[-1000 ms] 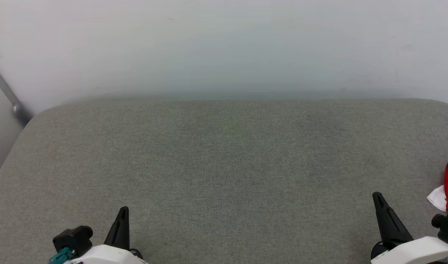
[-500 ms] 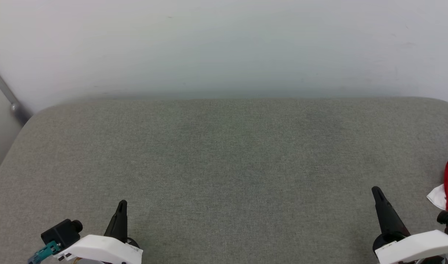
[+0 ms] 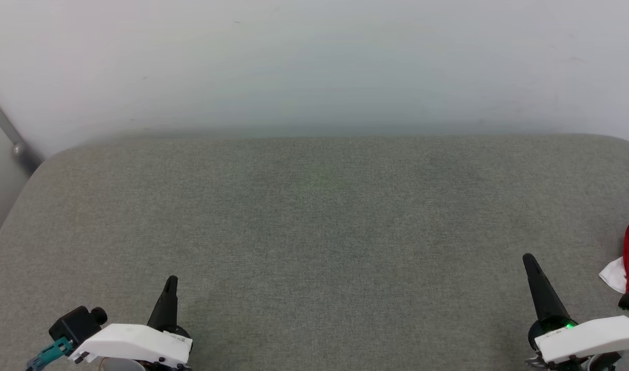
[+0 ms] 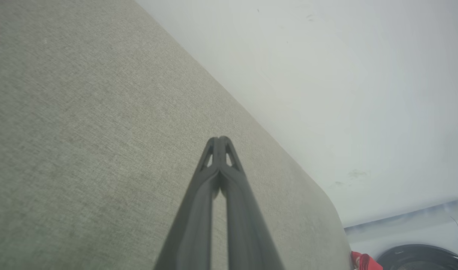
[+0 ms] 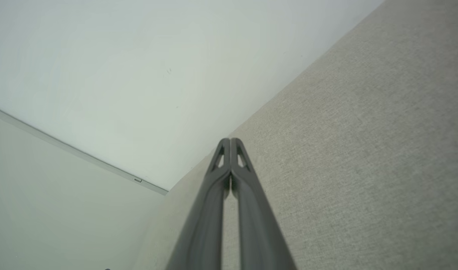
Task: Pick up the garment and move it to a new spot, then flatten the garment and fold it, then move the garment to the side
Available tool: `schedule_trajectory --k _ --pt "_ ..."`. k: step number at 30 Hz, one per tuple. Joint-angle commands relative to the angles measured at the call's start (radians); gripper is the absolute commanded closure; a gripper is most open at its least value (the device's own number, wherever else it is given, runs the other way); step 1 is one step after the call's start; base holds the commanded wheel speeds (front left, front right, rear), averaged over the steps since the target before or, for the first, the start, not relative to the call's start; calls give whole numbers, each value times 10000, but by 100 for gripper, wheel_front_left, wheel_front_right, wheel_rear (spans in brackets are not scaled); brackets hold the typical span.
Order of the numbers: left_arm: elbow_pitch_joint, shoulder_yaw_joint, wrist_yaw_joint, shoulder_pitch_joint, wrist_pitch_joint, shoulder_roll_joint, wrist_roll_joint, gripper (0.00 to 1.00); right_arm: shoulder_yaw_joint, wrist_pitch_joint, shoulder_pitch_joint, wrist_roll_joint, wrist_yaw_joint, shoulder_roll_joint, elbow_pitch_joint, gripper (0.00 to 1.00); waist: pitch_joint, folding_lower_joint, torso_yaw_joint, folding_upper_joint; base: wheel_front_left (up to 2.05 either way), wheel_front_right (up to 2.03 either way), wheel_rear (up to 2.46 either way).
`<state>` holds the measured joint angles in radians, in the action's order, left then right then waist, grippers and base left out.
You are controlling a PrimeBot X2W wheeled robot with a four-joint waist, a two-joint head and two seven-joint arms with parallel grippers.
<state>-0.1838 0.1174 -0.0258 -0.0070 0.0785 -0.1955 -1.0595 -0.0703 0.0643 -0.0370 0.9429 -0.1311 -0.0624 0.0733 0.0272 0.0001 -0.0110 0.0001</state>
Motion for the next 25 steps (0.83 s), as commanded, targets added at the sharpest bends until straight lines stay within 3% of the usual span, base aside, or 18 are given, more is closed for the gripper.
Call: schedule_trajectory --k 1,25 --pt "71 -133 90 -282 -62 15 -224 100 -19 39 241 258 2 -73 -14 100 -4 0 1 -1 0 0 0" --pt "-197 -909 689 -587 -728 519 -2404 100 -97 155 743 2882 2 -69 674 100 -100 0 36 -1 0 0 0"
